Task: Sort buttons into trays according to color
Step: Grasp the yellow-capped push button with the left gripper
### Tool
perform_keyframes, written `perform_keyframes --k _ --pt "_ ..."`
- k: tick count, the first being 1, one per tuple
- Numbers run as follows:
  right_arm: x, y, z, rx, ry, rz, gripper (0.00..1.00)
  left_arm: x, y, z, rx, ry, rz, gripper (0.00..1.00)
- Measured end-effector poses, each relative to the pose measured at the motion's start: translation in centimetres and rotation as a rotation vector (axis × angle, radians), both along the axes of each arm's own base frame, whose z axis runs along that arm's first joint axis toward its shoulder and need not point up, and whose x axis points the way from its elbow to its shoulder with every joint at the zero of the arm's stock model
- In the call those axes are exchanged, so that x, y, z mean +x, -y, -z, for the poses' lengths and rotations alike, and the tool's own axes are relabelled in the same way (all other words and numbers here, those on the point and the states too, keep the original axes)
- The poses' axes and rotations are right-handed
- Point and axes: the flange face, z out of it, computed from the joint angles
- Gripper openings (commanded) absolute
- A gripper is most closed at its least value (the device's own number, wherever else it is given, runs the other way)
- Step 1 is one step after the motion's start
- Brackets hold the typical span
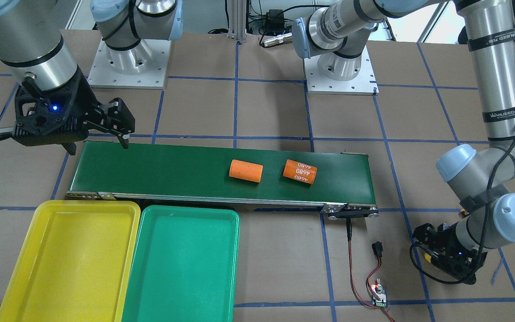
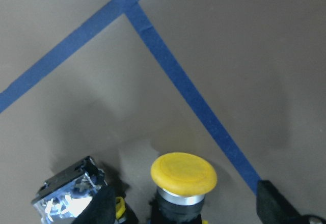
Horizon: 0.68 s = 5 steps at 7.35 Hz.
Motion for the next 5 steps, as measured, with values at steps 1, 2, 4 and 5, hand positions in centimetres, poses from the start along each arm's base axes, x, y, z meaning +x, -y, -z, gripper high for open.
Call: perform_keyframes --k 1,2,4,5 --pt "-0.01 0.02 0.02 0.0 0.0 0.0 1.0 -0.16 -0.02 -0.07 -0.002 -0.001 0.002 1.0" --pt "-0.01 0.02 0.02 0.0 0.001 0.0 1.0 -0.21 -0.04 0.05 -0.003 -0.011 0.0 1.0" --pt "0.0 0.02 0.03 0.0 0.001 0.0 1.0 0.0 -0.07 0.72 -0.007 -0.04 -0.013 0.91" --pt "0.01 0.02 0.03 0.0 0.001 0.0 1.0 0.03 -0.06 0.9 -0.008 -0.045 -0.023 0.82"
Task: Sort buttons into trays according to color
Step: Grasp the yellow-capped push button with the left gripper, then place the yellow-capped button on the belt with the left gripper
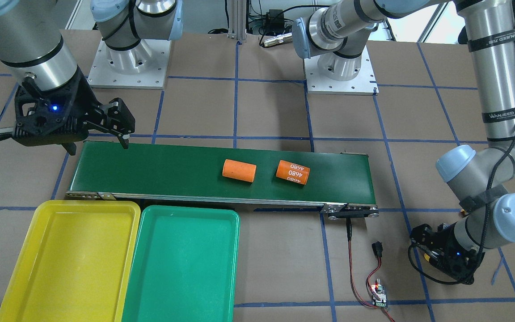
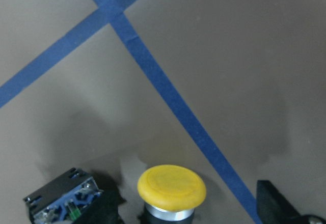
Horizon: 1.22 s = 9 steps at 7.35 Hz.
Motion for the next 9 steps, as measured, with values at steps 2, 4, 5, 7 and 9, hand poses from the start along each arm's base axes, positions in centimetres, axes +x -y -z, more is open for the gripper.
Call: perform_keyframes --k 2,4,5,7,9 --pt "0.0 0.0 0.0 0.0 -0.001 0.0 1.0 0.1 0.1 0.0 -0.008 0.005 -0.006 0.63" --pt "0.0 0.0 0.0 0.0 -0.001 0.0 1.0 0.5 0.1 -0.1 -0.02 0.014 -0.007 0.44" --pt "0.0 0.0 0.0 0.0 -0.001 0.0 1.0 0.8 0.1 -0.2 -0.022 0.016 -0.007 0.2" --pt "0.0 0.0 0.0 -0.001 -0.001 0.0 1.0 1.2 -0.1 -0.7 -0.018 0.018 -0.014 0.02" --pt "0.0 0.0 0.0 -0.002 -0.001 0.0 1.0 1.1 -0.5 -1.8 0.004 0.008 -0.05 0.0"
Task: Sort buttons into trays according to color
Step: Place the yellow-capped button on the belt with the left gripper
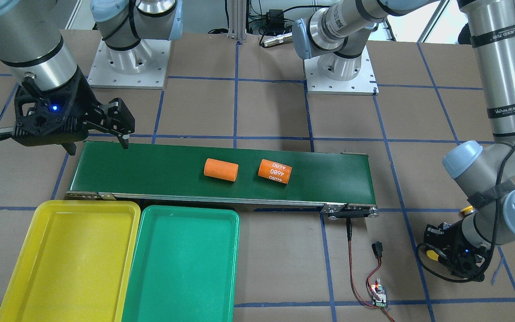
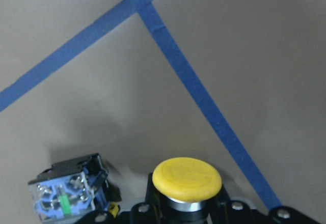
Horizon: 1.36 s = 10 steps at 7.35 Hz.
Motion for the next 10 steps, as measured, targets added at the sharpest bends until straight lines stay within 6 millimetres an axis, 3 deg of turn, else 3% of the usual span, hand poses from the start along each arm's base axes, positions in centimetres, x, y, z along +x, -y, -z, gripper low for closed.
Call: perform_keyframes --k 2,3,4,6,8,9,10 --pt "0.0 0.0 0.0 0.0 0.0 0.0 1.0 -1.7 -1.0 -3.6 0.048 -0.02 -0.181 0.0" --pt "0.0 0.0 0.0 0.0 0.001 0.0 1.0 -4.6 -2.2 -5.7 0.07 -0.031 -0.303 0.0" --pt "0.0 0.0 0.0 0.0 0.001 0.0 1.0 -8.8 -4.1 -7.0 0.096 -0.036 -0.418 0.0" --pt "0.0 0.0 0.0 0.0 0.001 0.0 1.0 -16.5 -9.2 -7.8 0.139 -0.028 -0.632 0.0" --pt "0.0 0.0 0.0 0.001 0.0 0.0 1.0 -20.2 -13.0 -7.3 0.18 -0.043 -0.684 0.0" --pt "0.0 0.0 0.0 0.002 0.0 0.0 1.0 -20.9 -13.8 -6.7 0.192 -0.046 -0.668 0.09" --pt "0.0 0.0 0.0 0.002 0.0 0.0 1.0 -21.5 -13.9 -5.9 0.194 -0.048 -0.646 0.7"
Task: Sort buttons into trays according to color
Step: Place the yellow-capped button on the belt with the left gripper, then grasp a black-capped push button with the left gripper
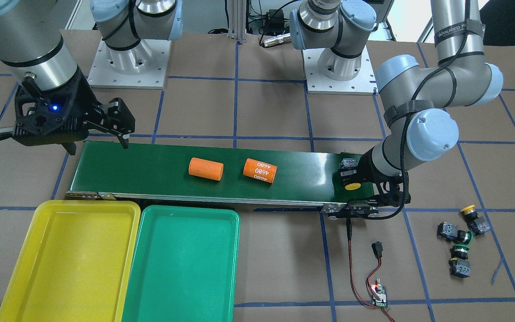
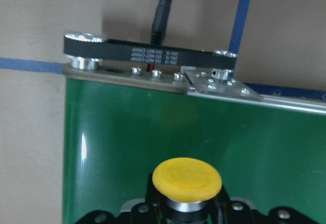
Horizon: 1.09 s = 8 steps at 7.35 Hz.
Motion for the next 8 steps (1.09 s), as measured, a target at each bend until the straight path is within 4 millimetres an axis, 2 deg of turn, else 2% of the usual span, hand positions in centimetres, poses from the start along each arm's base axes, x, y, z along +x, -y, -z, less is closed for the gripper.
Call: perform_keyframes --k 1,3,4,5,6,7,8 --pt "0.0 0.0 0.0 0.0 0.0 0.0 1.0 -1.4 0.1 0.4 -0.02 0.0 0.04 1.0" --pt "-0.1 0.0 0.1 0.001 -0.001 -0.001 1.0 -3.3 0.7 0.1 -0.088 0.01 0.099 1.0" --pt "-0.1 0.0 0.1 0.001 -0.001 -0.001 1.0 -3.1 1.1 -0.5 -0.111 0.012 0.102 1.0" --pt "-0.1 0.0 0.0 0.001 -0.001 -0.001 1.0 -1.4 2.1 -1.5 -0.122 0.013 0.077 1.0" --pt "-0.1 0.0 0.1 0.001 -0.001 -0.001 1.0 2.3 3.8 -2.6 -0.114 0.007 0.036 1.0" --pt "-0.1 0.0 0.1 0.001 -0.001 -0.001 1.0 6.4 6.5 -3.7 -0.114 0.002 0.013 1.0" --pt "-0.1 0.0 0.1 0.001 -0.001 -0.001 1.0 9.7 9.7 -4.7 -0.125 0.016 0.026 1.0"
